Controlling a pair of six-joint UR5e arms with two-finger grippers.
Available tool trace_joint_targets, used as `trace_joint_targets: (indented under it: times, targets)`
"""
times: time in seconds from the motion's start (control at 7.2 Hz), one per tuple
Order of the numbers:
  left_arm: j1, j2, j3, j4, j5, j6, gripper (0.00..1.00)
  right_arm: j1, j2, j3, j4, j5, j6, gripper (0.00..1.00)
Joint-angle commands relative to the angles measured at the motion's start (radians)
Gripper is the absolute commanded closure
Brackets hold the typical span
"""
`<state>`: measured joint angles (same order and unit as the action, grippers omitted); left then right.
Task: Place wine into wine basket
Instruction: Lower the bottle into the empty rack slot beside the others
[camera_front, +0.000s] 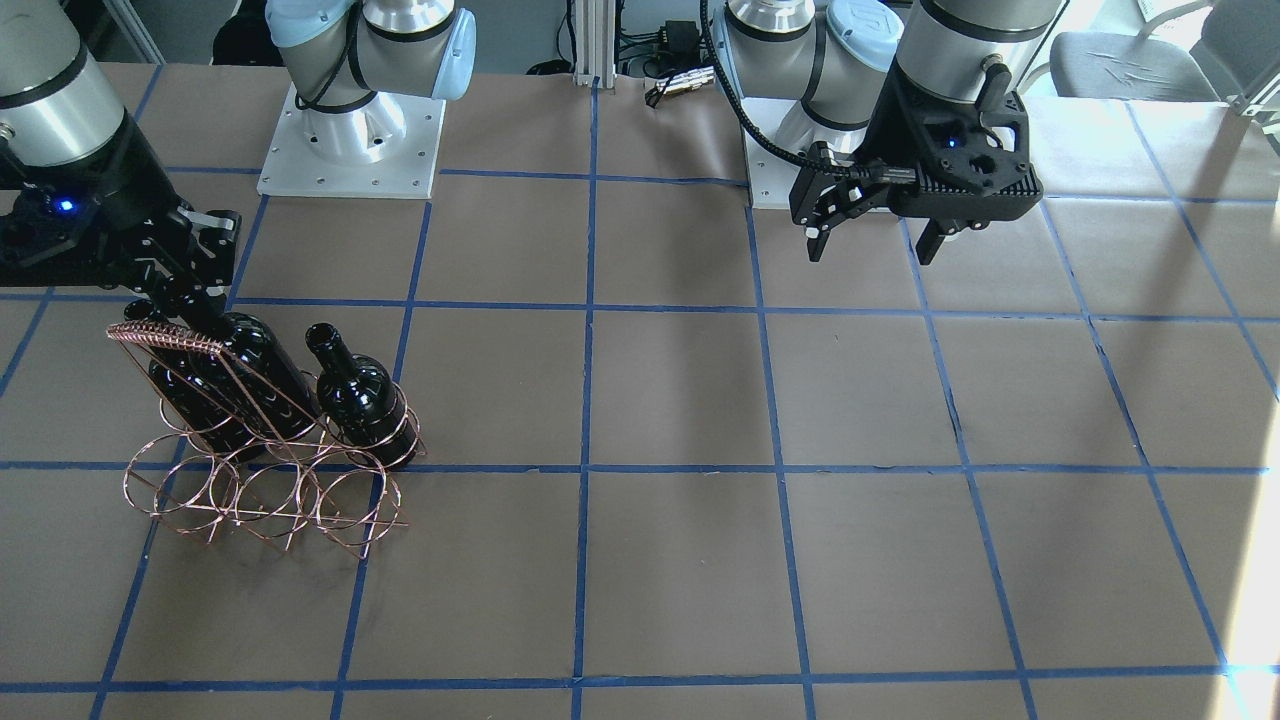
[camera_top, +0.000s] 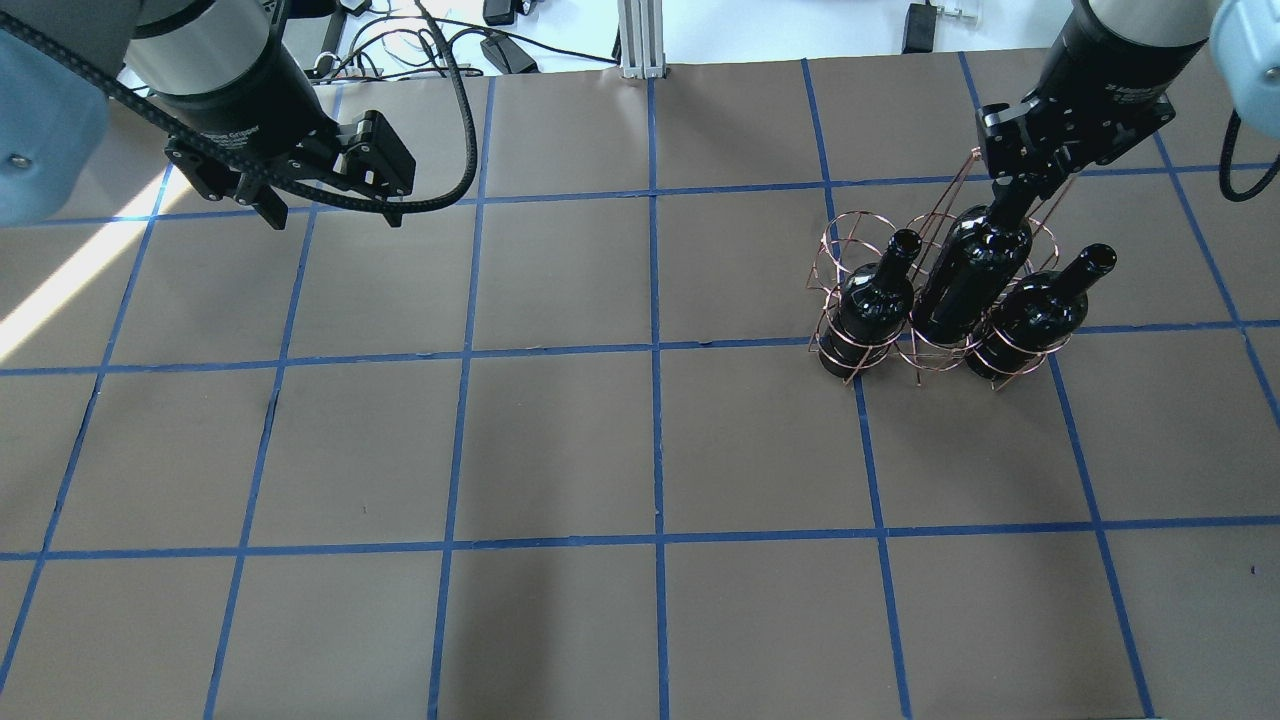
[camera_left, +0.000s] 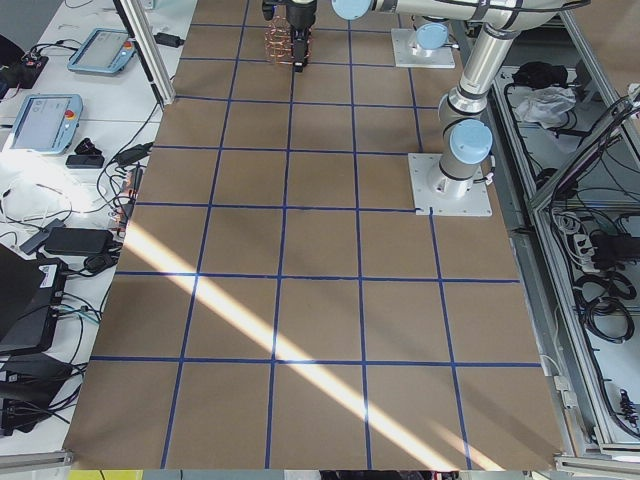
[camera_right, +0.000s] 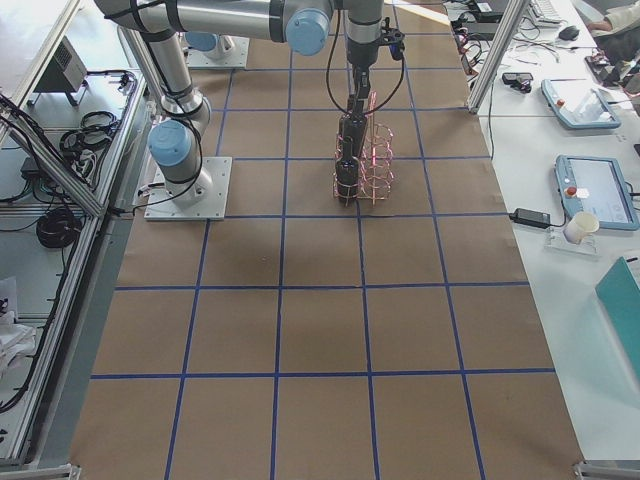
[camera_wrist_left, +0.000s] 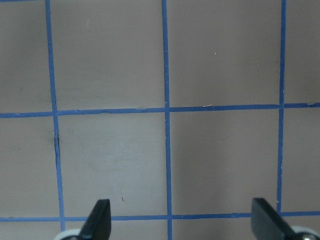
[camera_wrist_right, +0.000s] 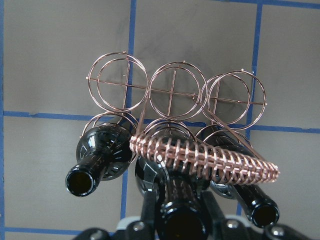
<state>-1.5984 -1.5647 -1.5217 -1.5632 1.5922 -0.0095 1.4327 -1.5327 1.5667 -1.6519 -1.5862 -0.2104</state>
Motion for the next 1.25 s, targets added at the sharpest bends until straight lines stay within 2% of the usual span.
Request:
trace_joint_targets:
  times: [0.0, 0.14, 0.56, 0.69, 0.83, 0.97, 1.11]
  targets:
    - [0.0, 0.0, 0.0, 0.0, 0.002, 0.0, 0.0, 0.002, 0.002, 0.057, -0.057, -0.002, -0.026, 0.97]
    - [0.0, 0.0, 0.0, 0.0, 0.002, 0.0, 0.0, 0.002, 0.002, 0.093, -0.113, -0.006, -0.043, 0.97]
    - [0.0, 0.002, 0.0, -0.001, 0.003, 0.0, 0.0, 0.002, 0.003, 0.156, -0.144, -0.001, -0.04, 0.95]
    - [0.0, 0.003, 0.0, -0.001, 0.002, 0.0, 0.0, 0.002, 0.003, 0.17, -0.147, -0.002, -0.037, 0.87]
    - [0.0, 0.003, 0.0, -0.001, 0.002, 0.0, 0.0, 0.002, 0.002, 0.17, -0.147, 0.0, -0.027, 0.62]
    - [0.0, 0.002, 0.0, 0.0, 0.0, 0.0, 0.0, 0.003, 0.002, 0.165, -0.141, -0.006, -0.018, 0.13]
    - [0.0, 0.002, 0.0, 0.0, 0.0, 0.0, 0.0, 0.005, -0.001, 0.15, -0.135, -0.003, -0.017, 0.0]
